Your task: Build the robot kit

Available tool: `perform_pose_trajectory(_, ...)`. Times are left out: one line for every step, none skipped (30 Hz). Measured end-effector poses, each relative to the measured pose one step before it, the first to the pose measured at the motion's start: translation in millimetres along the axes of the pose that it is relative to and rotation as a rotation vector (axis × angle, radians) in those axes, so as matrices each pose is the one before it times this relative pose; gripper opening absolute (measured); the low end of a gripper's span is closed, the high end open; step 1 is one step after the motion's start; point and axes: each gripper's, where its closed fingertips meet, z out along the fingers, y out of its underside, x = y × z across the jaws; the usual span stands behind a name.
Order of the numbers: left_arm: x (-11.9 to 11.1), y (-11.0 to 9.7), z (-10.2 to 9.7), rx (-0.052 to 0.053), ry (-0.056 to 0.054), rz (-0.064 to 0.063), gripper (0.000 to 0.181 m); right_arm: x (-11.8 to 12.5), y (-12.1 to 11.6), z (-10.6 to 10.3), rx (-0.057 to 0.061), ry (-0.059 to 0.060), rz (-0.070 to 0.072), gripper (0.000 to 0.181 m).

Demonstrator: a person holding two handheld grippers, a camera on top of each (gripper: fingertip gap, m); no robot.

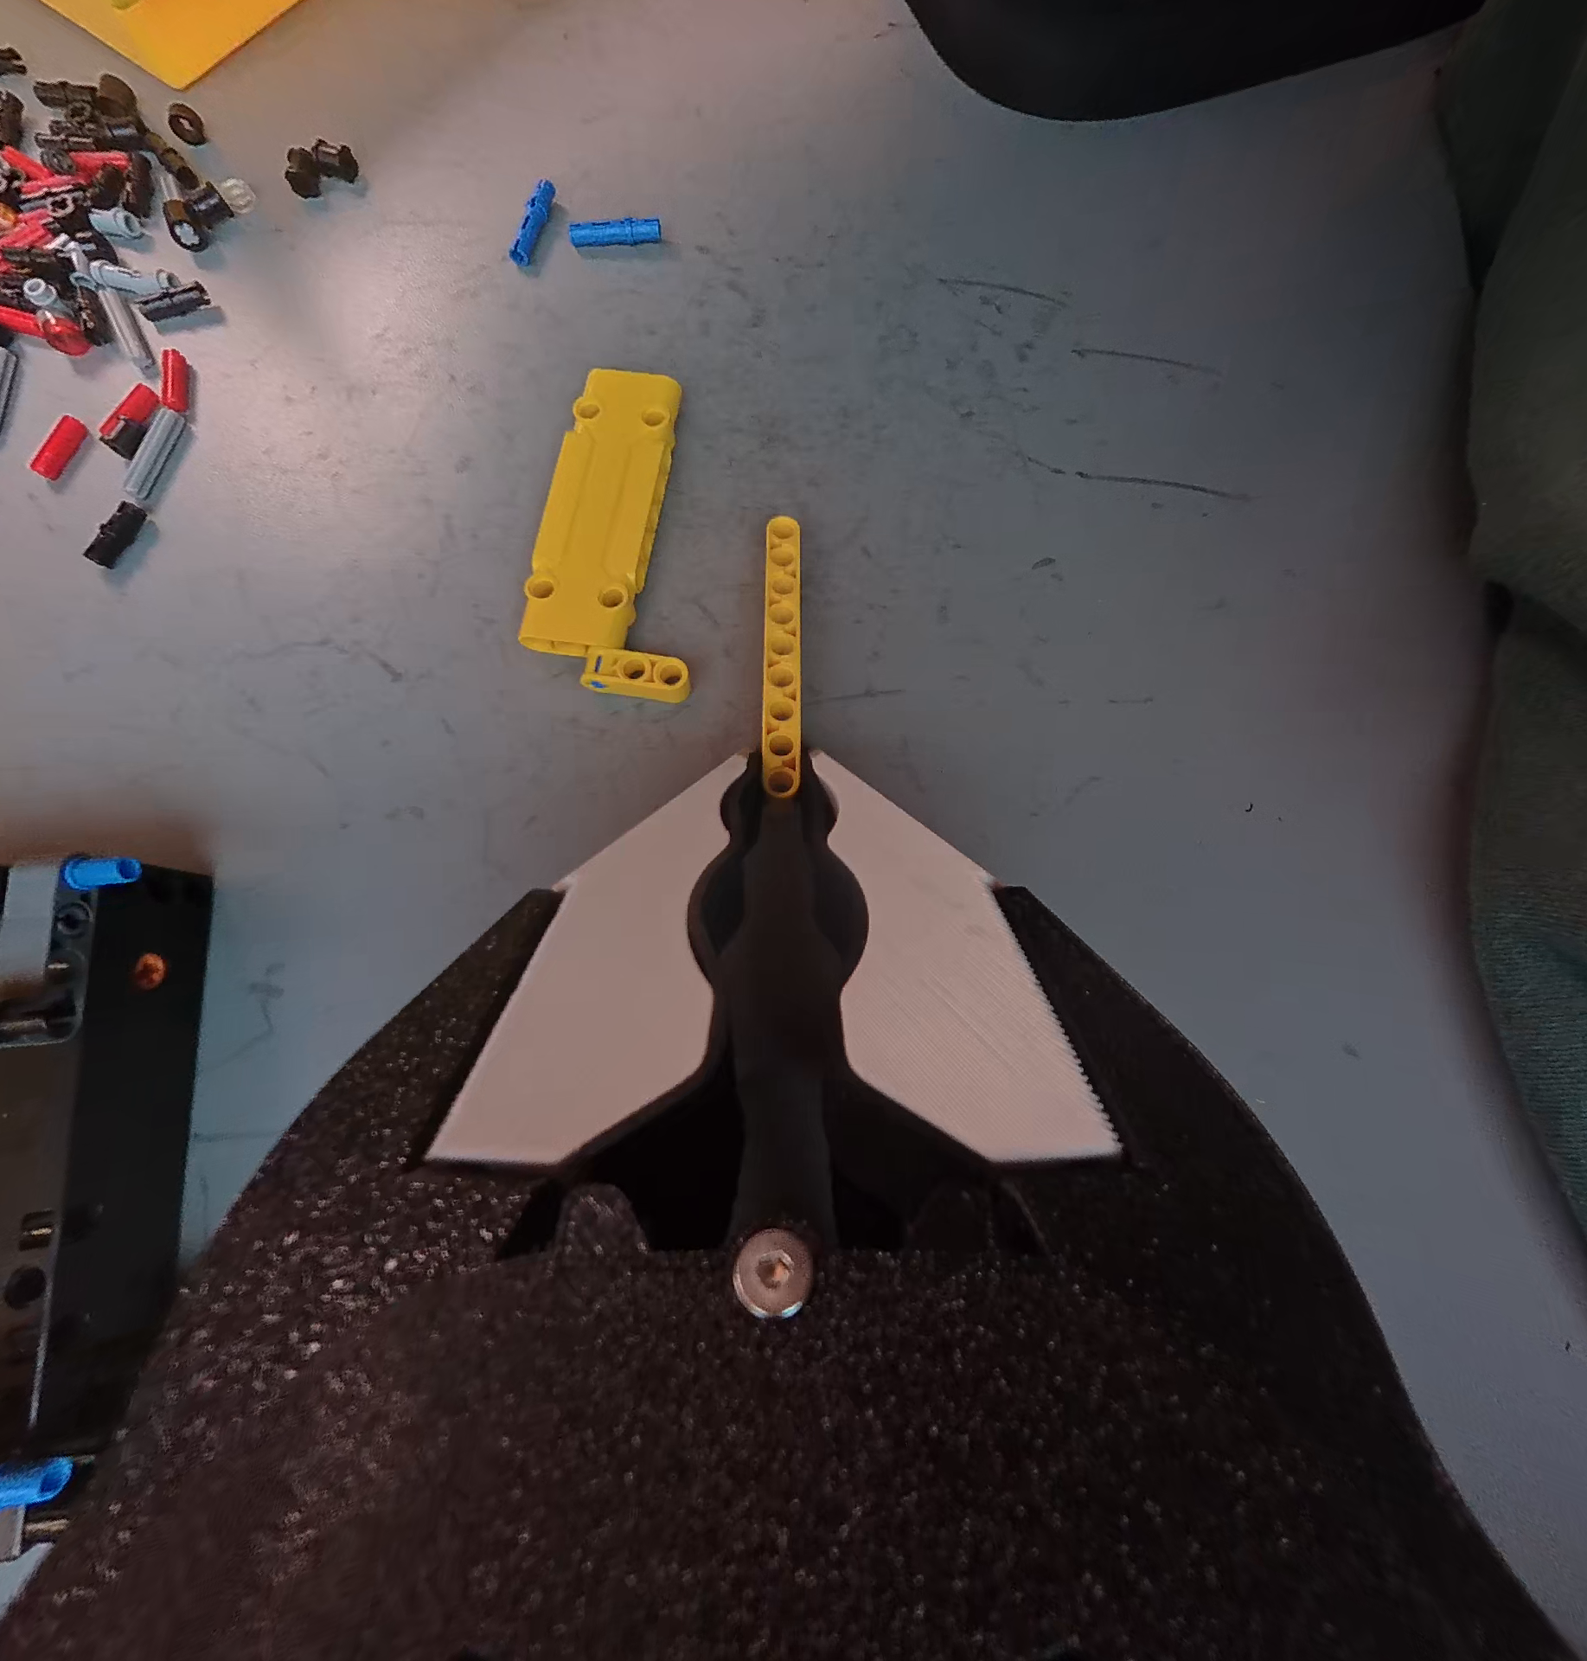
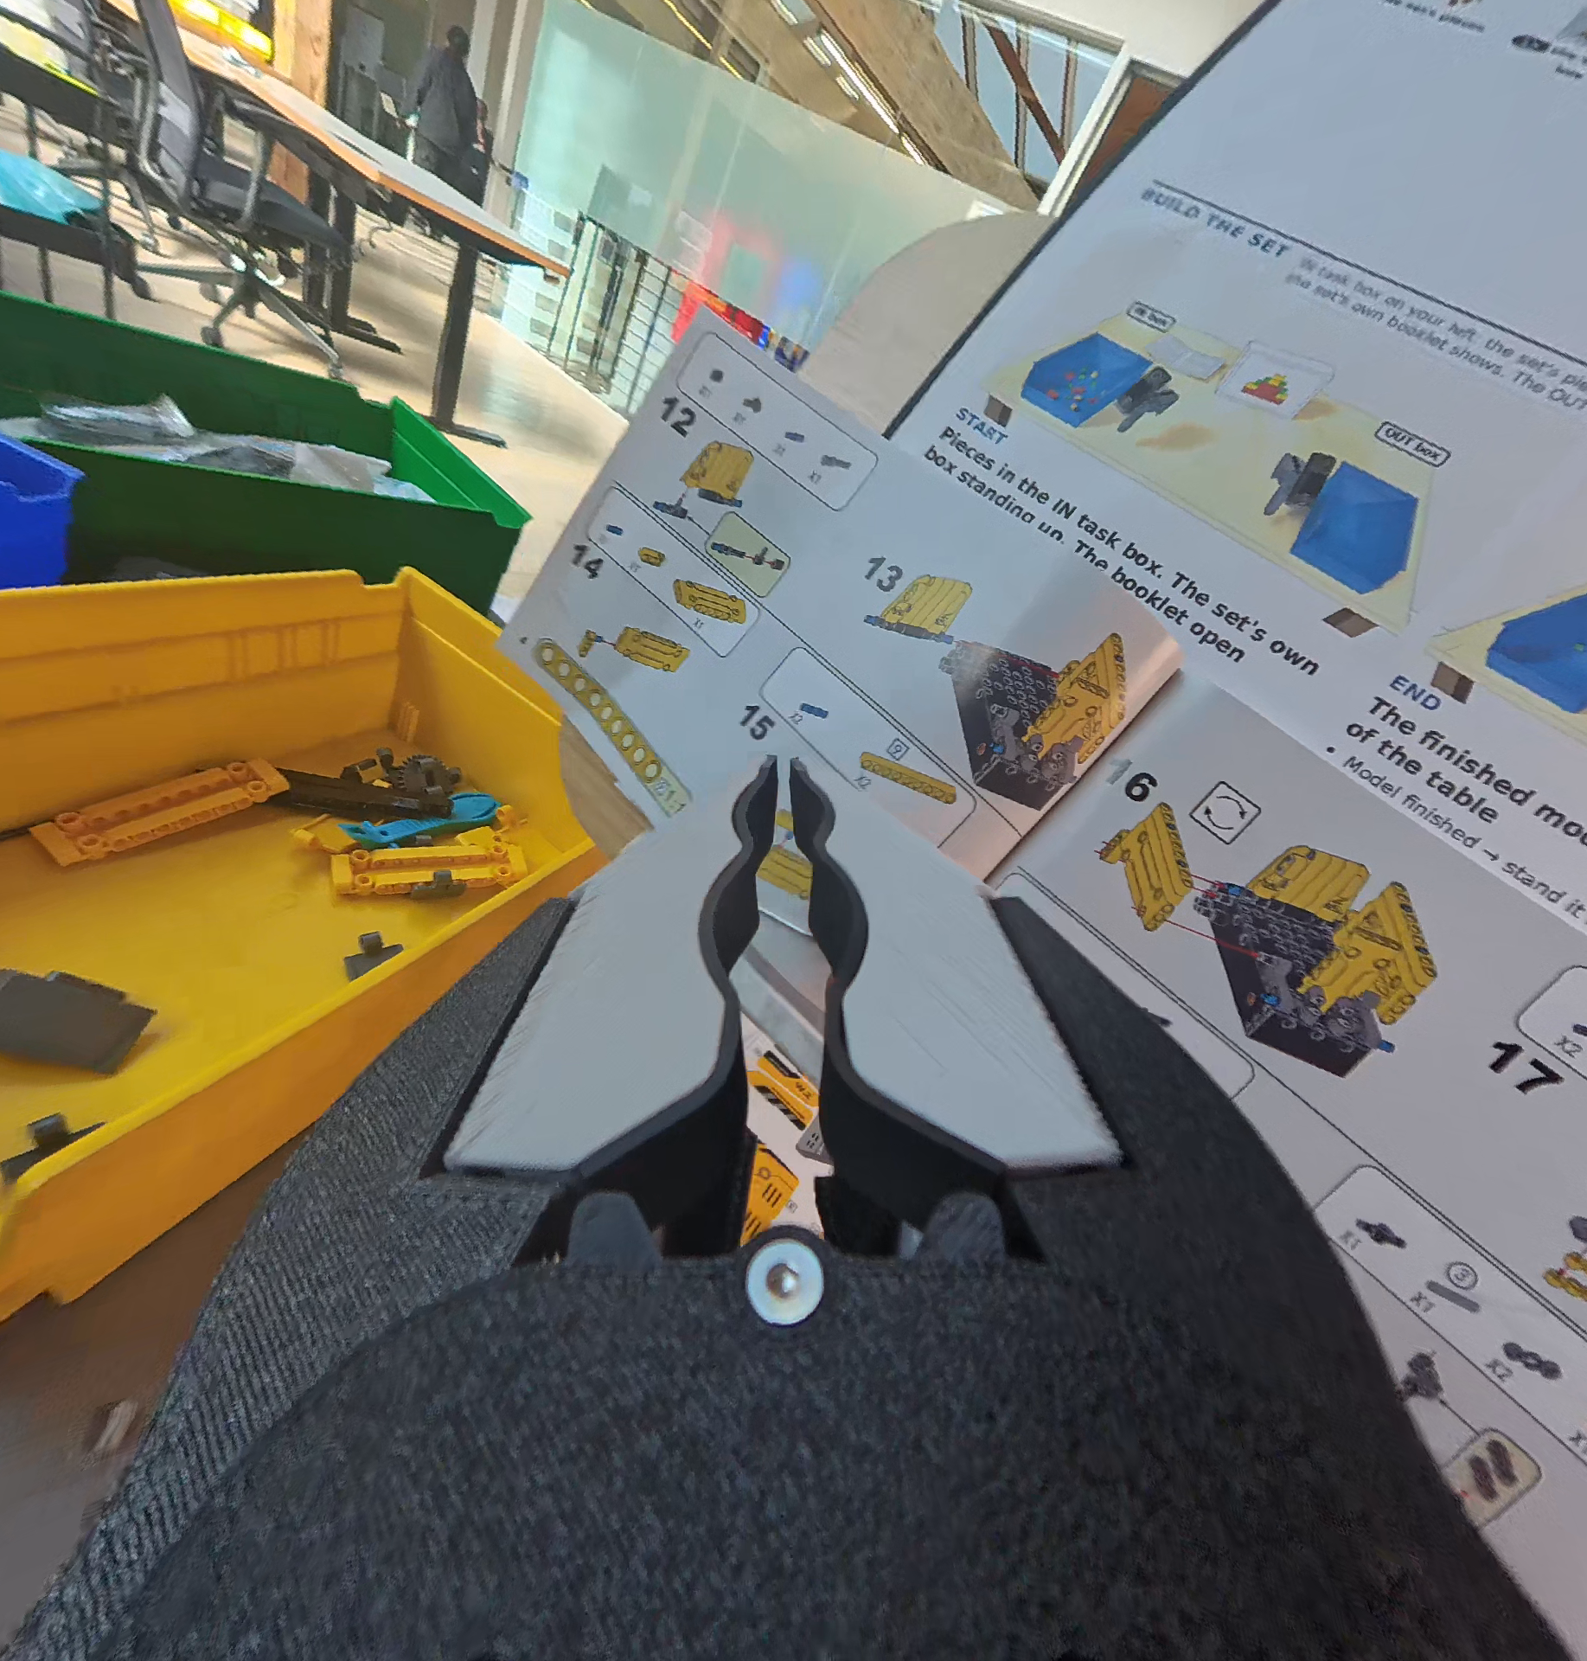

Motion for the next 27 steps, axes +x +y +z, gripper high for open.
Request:
perform_pose_trajectory(-0.08,-0.01,0.03,-0.0002,-0.0018,0.0016,0.006,-11.38,-4.67,-12.25,0.0221,-0.0464,0.0031,0.002)
perform_pose_trajectory(0.02,-0.03,0.05,-0.0002,-0.0019,0.0018,0.006,-14.36,-2.80,-13.47,0.0105,-0.0546,-0.0013,0.003)
perform_pose_trajectory(-0.03,-0.06,0.07,-0.0001,-0.0011,0.0011,0.006,-17.54,-1.09,-14.14,0.0018,-0.0626,-0.0109,0.003)
perform_pose_trajectory(-0.03,-0.11,-0.03,0.0000,0.0002,-0.0003,0.006,-20.87,1.41,-14.38,-0.0093,-0.0710,-0.0196,0.004)
perform_pose_trajectory(0.00,-0.03,0.03,0.0001,0.0010,-0.0012,0.006,-21.78,4.16,-14.02,-0.0231,-0.0656,-0.0208,0.005)
perform_pose_trajectory(0.00,-0.08,0.08,0.0000,0.0007,-0.0009,0.006,-23.17,6.72,-13.16,-0.0312,-0.0656,-0.0184,0.006)
perform_pose_trajectory(-0.03,-0.04,0.04,0.0000,0.0002,-0.0004,0.006,-26.45,8.92,-12.19,-0.0388,-0.0791,-0.0109,0.008)
perform_pose_trajectory(-0.02,-0.10,0.10,0.0000,0.0000,-0.0001,0.006,-28.96,9.59,-10.72,-0.0373,-0.0864,-0.0009,0.009)
perform_pose_trajectory(0.04,-0.06,0.06,0.0001,-0.0001,0.0000,0.006,-27.40,8.92,-8.24,-0.0268,-0.0683,0.0040,0.009)
perform_pose_trajectory(0.01,-0.10,-0.04,0.0001,-0.0005,0.0007,0.006,-26.28,9.53,-6.10,-0.0275,-0.0608,0.0036,0.009)
perform_pose_trajectory(-0.02,-0.15,-0.01,0.0003,-0.0015,0.0011,0.006,-24.39,10.04,-3.90,-0.0317,-0.0541,0.0022,0.010)
perform_pose_trajectory(-0.32,-0.08,-0.15,0.0011,-0.0021,-0.0001,0.007,-20.46,9.04,-1.95,-0.0248,-0.0385,0.0077,0.011)
perform_pose_trajectory(-0.05,-0.47,-0.53,0.0037,0.0002,-0.0013,0.012,-17.52,7.62,-0.41,-0.0163,-0.0333,0.0150,0.012)
perform_pose_trajectory(-0.21,-1.22,-1.14,0.0104,0.0010,-0.0013,0.016,-14.54,6.59,0.69,-0.0114,-0.0265,0.0141,0.013)
perform_pose_trajectory(-0.58,-2.13,-2.07,0.0171,-0.0024,-0.0008,0.019,-10.56,5.16,1.14,-0.0060,-0.0122,0.0093,0.013)
perform_pose_trajectory(-0.75,-2.08,-2.86,0.0178,-0.0036,0.0021,0.022,-7.39,3.74,1.51,-0.0015,-0.0045,0.0081,0.013)
perform_pose_trajectory(-1.93,-1.79,-4.55,0.0147,-0.0109,0.0040,0.025,-4.73,1.95,1.72,0.0057,0.0004,0.0086,0.013)
perform_pose_trajectory(-3.68,-3.04,-7.55,0.0179,-0.0221,0.0008,0.028,-2.00,0.72,1.25,0.0104,0.0073,0.0067,0.013)
perform_pose_trajectory(-6.07,-6.77,-12.23,0.0354,-0.0377,-0.0058,0.031,0.22,-0.19,0.29,0.0116,0.0139,0.0026,0.014)
perform_pose_trajectory(-9.09,-10.68,-17.69,0.0552,-0.0559,-0.0108,0.032,2.51,-1.94,-1.10,0.0175,0.0225,0.0000,0.014)
perform_pose_trajectory(-12.87,-13.41,-22.95,0.0667,-0.0756,-0.0143,0.033,3.75,-3.77,-2.68,0.0284,0.0246,0.0034,0.014)
perform_pose_trajectory(-16.84,-15.44,-27.38,0.0728,-0.0949,-0.0165,0.033,4.15,-4.77,-3.68,0.0365,0.0208,0.0104,0.014)
perform_pose_trajectory(-20.28,-16.46,-30.40,0.0739,-0.1087,-0.0165,0.032,4.79,-4.63,-4.28,0.0392,0.0190,0.0145,0.014)
perform_pose_trajectory(-24.66,-16.24,-31.66,0.0656,-0.1239,-0.0156,0.029,6.02,-4.00,-4.20,0.0396,0.0248,0.0147,0.014)
perform_pose_trajectory(-30.20,-13.94,-30.97,0.0450,-0.1411,-0.0158,0.026,6.81,-3.24,-3.89,0.0362,0.0280,0.0138,0.014)
perform_pose_trajectory(-35.06,-9.56,-27.67,0.0117,-0.1470,-0.0187,0.020,6.53,-2.27,-3.40,0.0281,0.0243,0.0152,0.015)
perform_pose_trajectory(-36.16,-3.20,-21.73,-0.0274,-0.1262,-0.0243,0.015,6.45,-1.62,-2.55,0.0228,0.0240,0.0158,0.015)
